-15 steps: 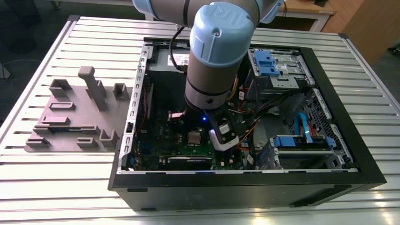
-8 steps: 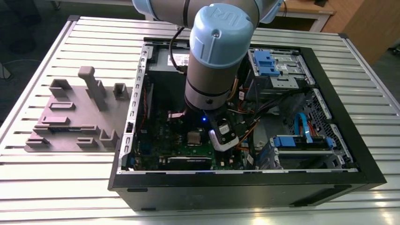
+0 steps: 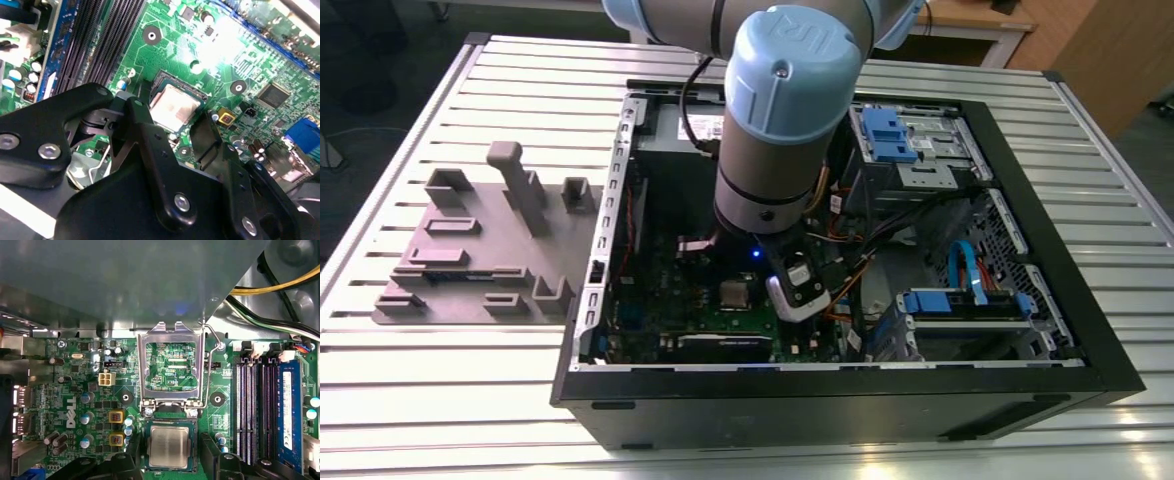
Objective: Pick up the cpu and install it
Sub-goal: 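Place the cpu into insertion slot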
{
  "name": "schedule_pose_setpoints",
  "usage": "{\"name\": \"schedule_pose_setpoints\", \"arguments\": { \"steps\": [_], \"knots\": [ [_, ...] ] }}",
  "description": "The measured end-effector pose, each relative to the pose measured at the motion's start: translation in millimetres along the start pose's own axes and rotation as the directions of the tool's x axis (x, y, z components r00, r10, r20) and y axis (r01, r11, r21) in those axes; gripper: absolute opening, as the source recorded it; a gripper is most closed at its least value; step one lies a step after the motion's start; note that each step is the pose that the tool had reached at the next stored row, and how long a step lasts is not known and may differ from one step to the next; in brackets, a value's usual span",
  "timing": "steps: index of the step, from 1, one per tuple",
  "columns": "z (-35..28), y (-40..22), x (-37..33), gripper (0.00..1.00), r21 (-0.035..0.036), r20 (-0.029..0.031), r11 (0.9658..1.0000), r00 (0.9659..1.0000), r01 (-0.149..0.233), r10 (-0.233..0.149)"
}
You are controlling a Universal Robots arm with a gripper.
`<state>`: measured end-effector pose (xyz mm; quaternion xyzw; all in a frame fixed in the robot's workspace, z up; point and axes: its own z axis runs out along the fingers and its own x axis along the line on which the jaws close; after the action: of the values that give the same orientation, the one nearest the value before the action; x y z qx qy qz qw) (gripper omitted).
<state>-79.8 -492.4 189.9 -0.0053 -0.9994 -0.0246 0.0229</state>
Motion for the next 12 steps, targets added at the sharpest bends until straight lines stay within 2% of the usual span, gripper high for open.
{"name": "schedule_pose_setpoints", "arguments": {
  "steps": [2, 7, 8, 9, 10, 11, 12],
  "knots": [
    [-2.0, 0.1, 0.3, 0.58, 0.0001, -0.0001, 1.0, 1.0, 0.0, 0.0],
    [-2.2, 0.2, 0.1, 0.58, -0.0001, -0.0011, 1.0, 1.0, -0.001, 0.001],
    [-2.2, 0.2, 0.0, 0.57, -0.0001, -0.0012, 1.0, 1.0, -0.001, 0.001],
    [-2.2, 0.2, -0.1, 0.51, -0.0001, -0.0014, 1.0, 1.0, -0.001, 0.001],
    [-2.2, 0.2, -0.2, 0.51, -0.0005, -0.0016, 1.0, 1.0, -0.001, 0.001],
    [-2.3, 0.2, -0.3, 0.44, -0.0008, -0.002, 1.0, 1.0, -0.001, 0.001],
    [-2.5, 0.1, -0.4, 0.44, -0.0008, -0.0023, 1.0, 1.0, -0.001, 0.001]
  ]
}}
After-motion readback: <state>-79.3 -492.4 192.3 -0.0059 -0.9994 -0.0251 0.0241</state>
